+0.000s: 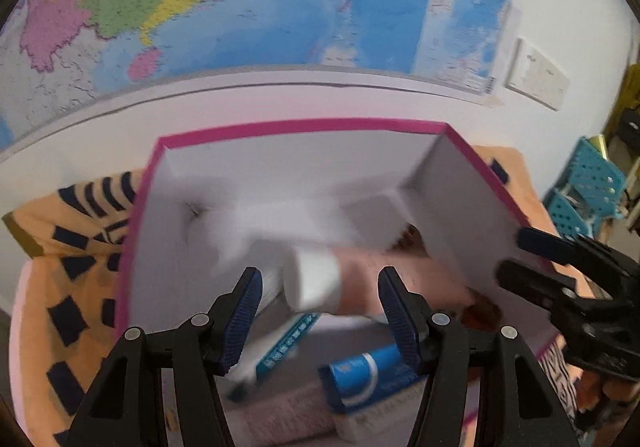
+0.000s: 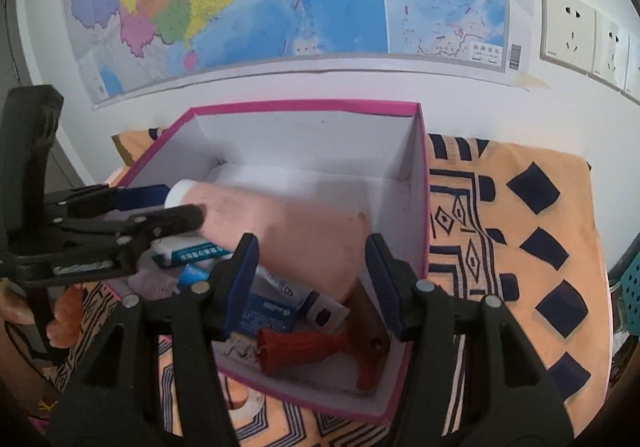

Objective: Organize rigid objects
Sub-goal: 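Lower the pink tube into the box and open the right gripper, then move the right gripper to the white tape roll beside the box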

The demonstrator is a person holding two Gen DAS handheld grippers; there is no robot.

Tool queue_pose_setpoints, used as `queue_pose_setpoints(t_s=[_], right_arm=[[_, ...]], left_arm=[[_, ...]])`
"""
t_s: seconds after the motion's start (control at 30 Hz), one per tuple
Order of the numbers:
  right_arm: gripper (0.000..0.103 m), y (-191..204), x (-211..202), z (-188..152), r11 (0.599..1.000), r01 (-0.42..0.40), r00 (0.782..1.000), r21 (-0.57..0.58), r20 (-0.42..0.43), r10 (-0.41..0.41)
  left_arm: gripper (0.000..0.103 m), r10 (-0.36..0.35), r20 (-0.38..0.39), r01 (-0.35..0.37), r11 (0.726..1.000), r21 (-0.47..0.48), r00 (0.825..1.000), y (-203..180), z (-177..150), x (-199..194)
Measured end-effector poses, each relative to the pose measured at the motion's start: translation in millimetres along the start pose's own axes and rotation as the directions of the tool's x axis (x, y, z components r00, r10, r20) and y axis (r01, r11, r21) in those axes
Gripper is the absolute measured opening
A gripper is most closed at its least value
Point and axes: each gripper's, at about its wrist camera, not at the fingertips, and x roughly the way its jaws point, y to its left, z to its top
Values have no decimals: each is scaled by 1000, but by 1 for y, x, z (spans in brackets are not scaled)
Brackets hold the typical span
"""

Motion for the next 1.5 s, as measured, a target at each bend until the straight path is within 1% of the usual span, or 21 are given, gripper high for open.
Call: queue_pose_setpoints(t_s=[0.1, 0.27, 0.37, 0.43, 0.5, 0.53, 0.67, 0.73, 0.77, 0.83, 0.9, 0.93, 1.0, 1.1, 1.2, 1.33, 1.5], right_arm=[[58, -3, -3, -1, 1000, 9, 1000, 23, 21, -9], [58, -11, -11, -11, 998, -12, 1000, 55, 26, 11], [58, -12, -21, -19, 997, -43, 998, 59, 42, 41], [58, -11, -29, -24, 996, -60, 997, 59, 57, 56], [58, -9, -41, -30, 994, -92, 993, 59, 79, 87], [58, -7, -46, -33, 993, -104, 991, 58, 87, 99], [58, 1, -67, -43, 988, -149, 982, 32, 119, 145], [58, 5, -78, -49, 984, -178, 976, 18, 130, 175], [58, 8, -83, -52, 981, -192, 973, 11, 137, 188], [58, 13, -90, -59, 977, -215, 967, -4, 142, 213], [58, 19, -96, -67, 972, -233, 962, -17, 142, 233], [58, 23, -97, -73, 968, -251, 958, -19, 135, 251], [58, 27, -94, -84, 965, -263, 958, -18, 114, 263], [58, 34, -83, -97, 969, -248, 966, -15, 68, 249], [58, 36, -69, -111, 964, -265, 964, 16, 19, 264], [58, 38, -49, -123, 966, -255, 966, 47, -39, 257], [58, 34, -34, -127, 969, -235, 968, 75, -69, 241]], left_arm=[[61, 19, 21, -19, 1000, -19, 1000, 5, 2, -2], [61, 37, 67, -36, 999, -19, 997, 12, -5, -17], [61, 2, 93, -2, 1000, 4, 996, 8, -11, -31], [62, -43, 110, 42, 999, 16, 993, 3, -16, -41], [62, -71, 134, 67, 997, 35, 988, -1, -22, -53], [62, -100, 141, 94, 994, 50, 985, -4, -27, -60], [62, -146, 153, 130, 986, 109, 977, -18, -43, -77], [62, -157, 159, 137, 982, 130, 975, -24, -53, -85], [62, -179, 159, 157, 977, 143, 971, -27, -60, -90], [62, -198, 153, 174, 972, 157, 968, -31, -70, -95], [62, -201, 140, 174, 968, 181, 970, -37, -83, -97], [62, -200, 133, 175, 967, 184, 971, -39, -88, -98], [62, -201, 108, 179, 966, 185, 974, -43, -98, -93], [62, -183, 69, 170, 971, 169, 981, -46, -114, -83], [62, -163, 29, 157, 976, 151, 986, -46, -126, -71], [62, -155, -12, 155, 981, 115, 988, -42, -136, -58], [62, -142, -40, 146, 985, 93, 989, -41, -142, -49]])
